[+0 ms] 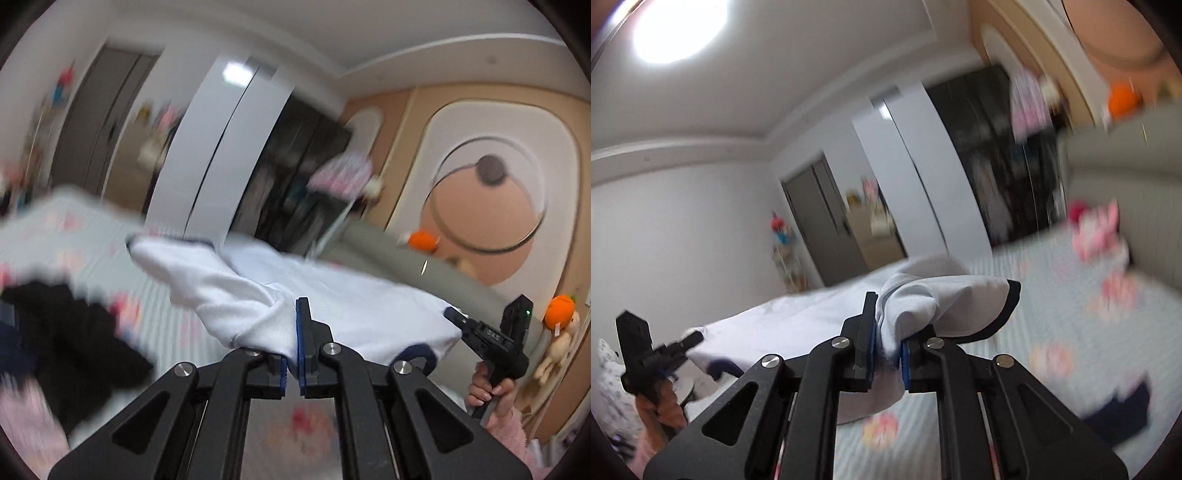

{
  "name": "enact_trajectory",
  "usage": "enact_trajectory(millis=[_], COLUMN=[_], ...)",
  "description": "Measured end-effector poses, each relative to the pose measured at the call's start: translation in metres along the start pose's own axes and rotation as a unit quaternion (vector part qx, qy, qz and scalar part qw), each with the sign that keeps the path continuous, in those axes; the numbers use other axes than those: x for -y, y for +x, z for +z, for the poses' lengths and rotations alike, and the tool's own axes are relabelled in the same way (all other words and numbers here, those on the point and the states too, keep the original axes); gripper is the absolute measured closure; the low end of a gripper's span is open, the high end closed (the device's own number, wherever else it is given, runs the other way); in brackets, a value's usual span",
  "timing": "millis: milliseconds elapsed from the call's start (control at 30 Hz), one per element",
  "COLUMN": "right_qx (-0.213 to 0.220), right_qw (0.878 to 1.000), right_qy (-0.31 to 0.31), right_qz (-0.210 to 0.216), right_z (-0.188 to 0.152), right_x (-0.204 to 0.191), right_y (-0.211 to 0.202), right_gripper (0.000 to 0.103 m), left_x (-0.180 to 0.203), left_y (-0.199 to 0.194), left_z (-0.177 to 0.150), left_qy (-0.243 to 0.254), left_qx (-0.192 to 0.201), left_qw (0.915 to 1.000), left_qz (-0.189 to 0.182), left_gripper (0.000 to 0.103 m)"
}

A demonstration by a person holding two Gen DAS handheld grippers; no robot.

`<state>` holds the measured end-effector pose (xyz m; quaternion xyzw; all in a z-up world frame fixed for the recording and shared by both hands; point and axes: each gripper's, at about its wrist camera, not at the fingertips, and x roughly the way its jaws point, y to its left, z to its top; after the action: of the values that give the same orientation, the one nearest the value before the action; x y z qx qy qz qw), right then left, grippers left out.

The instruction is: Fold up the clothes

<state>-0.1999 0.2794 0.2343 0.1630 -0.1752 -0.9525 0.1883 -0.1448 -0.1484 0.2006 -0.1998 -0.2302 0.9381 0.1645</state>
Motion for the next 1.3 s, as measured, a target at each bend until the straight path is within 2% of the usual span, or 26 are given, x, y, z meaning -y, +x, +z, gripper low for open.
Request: enact_trajectory(millis=[67, 167, 233, 300, 367, 400, 433, 467, 500, 533, 567, 600, 633, 700, 800, 900, 933, 1000, 1033, 1133, 1200, 1267, 1300], right_qx=[-0.066, -0.152, -0.211, -0.268, -0.313, -0.315, -0.307, -0.297, -0.283, -0.270, -0.257, -0.249, -0.249, -0.264, -0.315, -0.326, -0.328, -0.320, -0.313, -0.296, -0.286, -0.279, -0.283], right_qw=[0.997, 0.983, 0.967, 0.947, 0.926, 0.923, 0.923, 0.923, 0.925, 0.927, 0.928, 0.929, 0.929, 0.931, 0.929, 0.931, 0.932, 0.936, 0.938, 0.941, 0.941, 0.941, 0.941], right_qy=[0.036, 0.097, 0.124, 0.137, 0.162, 0.177, 0.193, 0.207, 0.220, 0.233, 0.245, 0.254, 0.257, 0.242, 0.189, 0.155, 0.146, 0.139, 0.140, 0.154, 0.171, 0.183, 0.178], right_qz=[-0.019, -0.042, -0.077, -0.112, -0.134, -0.134, -0.131, -0.128, -0.124, -0.120, -0.114, -0.103, -0.091, -0.069, -0.045, -0.050, -0.051, -0.054, -0.055, -0.056, -0.057, -0.056, -0.051], right_z=[-0.056, -0.149, -0.216, -0.276, -0.326, -0.337, -0.344, -0.349, -0.349, -0.349, -0.350, -0.351, -0.351, -0.357, -0.374, -0.379, -0.379, -0.370, -0.364, -0.351, -0.347, -0.344, -0.345], right_x=[0.021, 0.063, 0.092, 0.119, 0.143, 0.150, 0.155, 0.158, 0.159, 0.159, 0.158, 0.155, 0.147, 0.127, 0.105, 0.093, 0.090, 0.086, 0.085, 0.081, 0.080, 0.077, 0.075], right_y=[0.021, 0.051, 0.070, 0.085, 0.090, 0.086, 0.078, 0.069, 0.058, 0.046, 0.034, 0.023, 0.014, 0.002, 0.017, 0.037, 0.042, 0.049, 0.052, 0.056, 0.055, 0.054, 0.053], right_gripper=[0.094, 0.094, 0.094, 0.094, 0.091, 0.088, 0.088, 0.085, 0.077, 0.073, 0.070, 0.070, 0.070, 0.069, 0.068, 0.066, 0.068, 0.091, 0.091, 0.093, 0.093, 0.089, 0.079], left_x=[-0.039, -0.087, -0.118, -0.150, -0.162, -0.164, -0.166, -0.167, -0.167, -0.166, -0.164, -0.160, -0.155, -0.138, -0.116, -0.106, -0.103, -0.097, -0.095, -0.103, -0.109, -0.113, -0.111], left_y=[0.020, 0.052, 0.073, 0.095, 0.100, 0.097, 0.092, 0.084, 0.076, 0.069, 0.064, 0.060, 0.059, 0.066, 0.085, 0.103, 0.105, 0.105, 0.105, 0.100, 0.095, 0.090, 0.091], left_z=[-0.052, -0.133, -0.187, -0.241, -0.268, -0.275, -0.278, -0.280, -0.282, -0.283, -0.286, -0.288, -0.293, -0.302, -0.311, -0.304, -0.298, -0.282, -0.276, -0.270, -0.271, -0.281, -0.289], left_qy=[-0.053, -0.106, -0.138, -0.170, -0.178, -0.185, -0.199, -0.213, -0.225, -0.233, -0.234, -0.232, -0.224, -0.184, -0.123, -0.099, -0.087, -0.061, -0.053, -0.083, -0.105, -0.122, -0.119], left_qx=[-0.056, -0.139, -0.193, -0.246, -0.270, -0.273, -0.267, -0.256, -0.243, -0.235, -0.233, -0.233, -0.238, -0.261, -0.291, -0.294, -0.292, -0.283, -0.277, -0.266, -0.261, -0.260, -0.264], left_qw=[0.9969, 0.9831, 0.9678, 0.9478, 0.9381, 0.9363, 0.9364, 0.9374, 0.9391, 0.9404, 0.9418, 0.9433, 0.9443, 0.9472, 0.9480, 0.9500, 0.9515, 0.9559, 0.9577, 0.9588, 0.9585, 0.9576, 0.9569], left_qz=[0.015, 0.055, 0.084, 0.111, 0.123, 0.121, 0.112, 0.102, 0.091, 0.078, 0.063, 0.047, 0.033, 0.029, 0.038, 0.040, 0.043, 0.050, 0.054, 0.056, 0.049, 0.026, 0.019], left_gripper=[0.099, 0.099, 0.099, 0.099, 0.098, 0.098, 0.095, 0.087, 0.082, 0.072, 0.066, 0.064, 0.064, 0.064, 0.064, 0.070, 0.078, 0.078, 0.078, 0.077, 0.072, 0.045, 0.041])
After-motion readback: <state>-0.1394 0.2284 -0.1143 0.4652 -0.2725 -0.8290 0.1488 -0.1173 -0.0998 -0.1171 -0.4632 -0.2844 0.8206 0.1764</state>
